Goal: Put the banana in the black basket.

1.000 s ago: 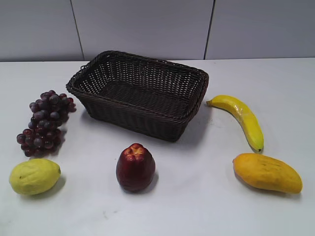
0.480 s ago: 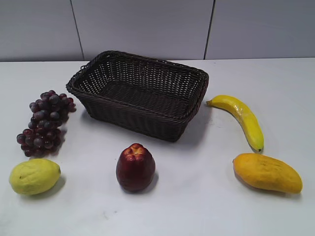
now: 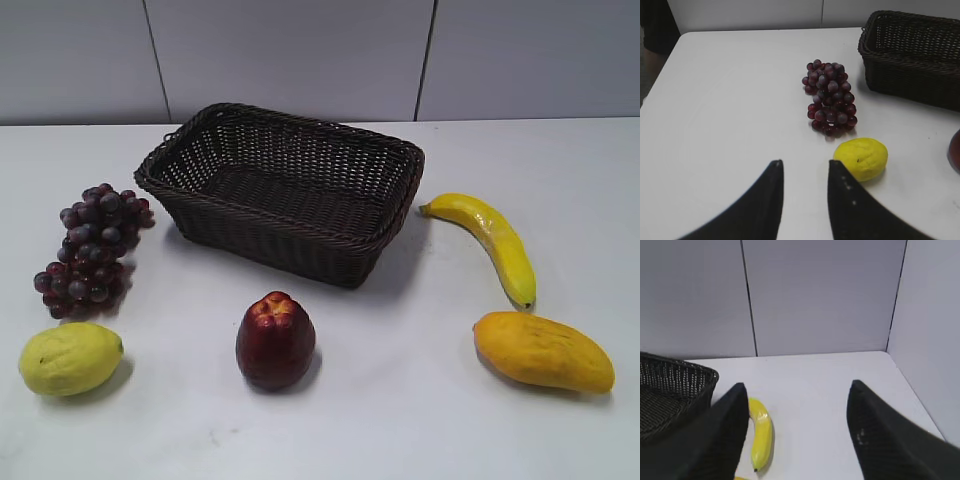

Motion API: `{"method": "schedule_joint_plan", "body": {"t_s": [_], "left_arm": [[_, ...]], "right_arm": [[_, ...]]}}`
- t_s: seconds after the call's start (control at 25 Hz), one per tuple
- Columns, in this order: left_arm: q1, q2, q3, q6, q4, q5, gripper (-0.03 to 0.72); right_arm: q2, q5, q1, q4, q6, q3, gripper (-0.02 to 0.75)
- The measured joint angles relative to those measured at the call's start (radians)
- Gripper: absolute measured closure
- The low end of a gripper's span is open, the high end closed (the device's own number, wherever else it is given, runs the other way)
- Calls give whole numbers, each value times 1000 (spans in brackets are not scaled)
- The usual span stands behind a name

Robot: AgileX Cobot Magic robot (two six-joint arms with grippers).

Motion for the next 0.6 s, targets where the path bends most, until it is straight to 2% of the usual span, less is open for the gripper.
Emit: {"method": "schedule_joint_plan", "body": {"t_s": [0.32,0.52,0.6], "left_arm": [[0,0,0,0,0,0,467],[0,0,0,0,0,0,467],[0,0,0,0,0,0,467]], "right_arm": [[299,-255,0,0,1,39,227],[564,-288,0,0,1,-14,98],[665,-287,0,0,1,-54,76]]}}
